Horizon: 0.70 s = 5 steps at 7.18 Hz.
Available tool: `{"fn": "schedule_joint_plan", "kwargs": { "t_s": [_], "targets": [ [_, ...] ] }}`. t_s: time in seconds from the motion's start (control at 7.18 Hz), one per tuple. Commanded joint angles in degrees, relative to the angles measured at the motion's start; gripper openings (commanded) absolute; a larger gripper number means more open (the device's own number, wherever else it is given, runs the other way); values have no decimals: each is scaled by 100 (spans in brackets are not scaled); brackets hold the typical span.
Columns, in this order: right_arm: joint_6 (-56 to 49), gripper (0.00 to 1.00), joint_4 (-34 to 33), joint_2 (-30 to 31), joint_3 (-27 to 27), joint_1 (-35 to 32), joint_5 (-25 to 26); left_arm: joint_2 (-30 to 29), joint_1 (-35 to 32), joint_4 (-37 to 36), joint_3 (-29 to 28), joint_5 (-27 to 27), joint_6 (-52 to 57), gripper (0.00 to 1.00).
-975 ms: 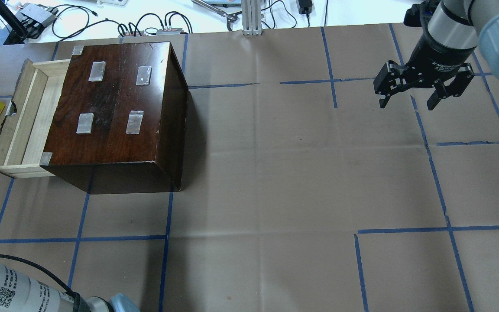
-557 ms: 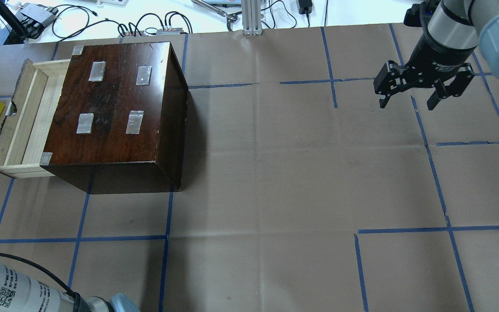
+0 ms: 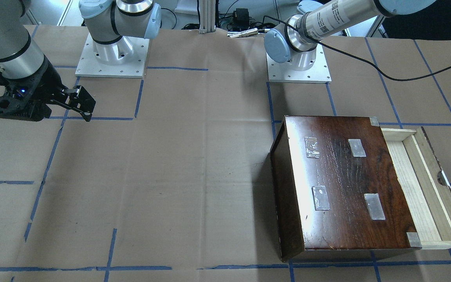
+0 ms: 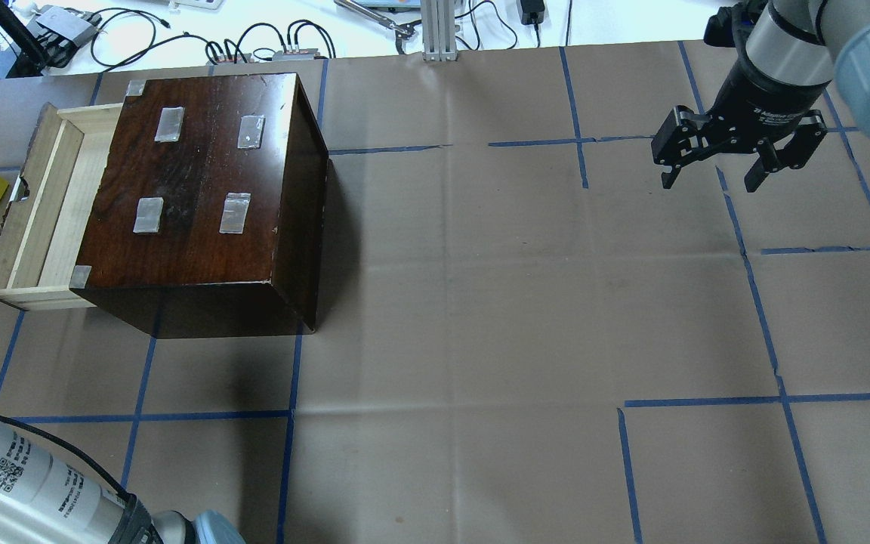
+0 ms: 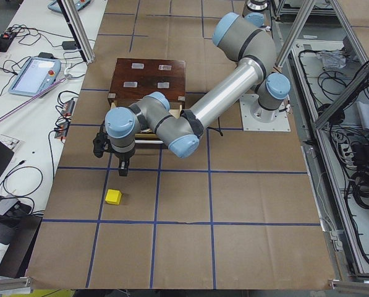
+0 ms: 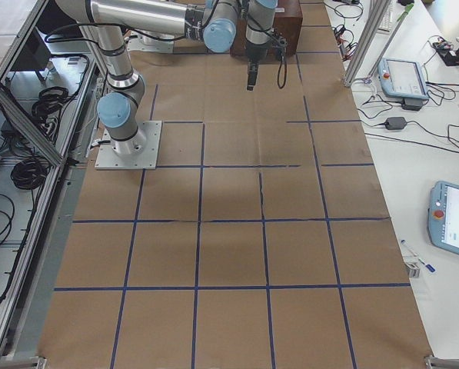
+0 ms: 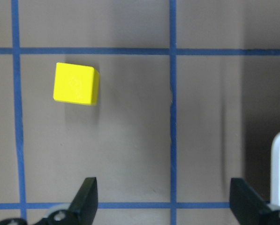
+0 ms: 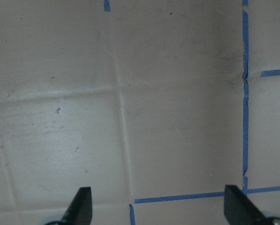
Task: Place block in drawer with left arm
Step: 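Release the handle and move the left gripper above the yellow cube, then lower the left gripper and grasp the yellow cube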
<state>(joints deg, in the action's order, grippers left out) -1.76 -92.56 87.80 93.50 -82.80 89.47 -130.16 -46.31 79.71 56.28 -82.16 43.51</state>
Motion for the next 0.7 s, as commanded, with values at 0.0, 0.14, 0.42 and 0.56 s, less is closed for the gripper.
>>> {"fn": "schedule_joint_plan", "kwargs": {
  "t_s": [0.0,0.14,0.42,0.56],
  "targets": [
    [0,100,-7,0,2,0,0,-963,25,482,-1376,-1,175,99],
    [0,100,-8,0,2,0,0,-1264,95,954,-1974,-1,219,99],
    [0,100,1,0,2,0,0,-2019,210,1125,-2951,7,535,99],
    [0,100,-7,0,-7,0,0,-2231,201,1335,-3269,7,536,99]
  ]
}}
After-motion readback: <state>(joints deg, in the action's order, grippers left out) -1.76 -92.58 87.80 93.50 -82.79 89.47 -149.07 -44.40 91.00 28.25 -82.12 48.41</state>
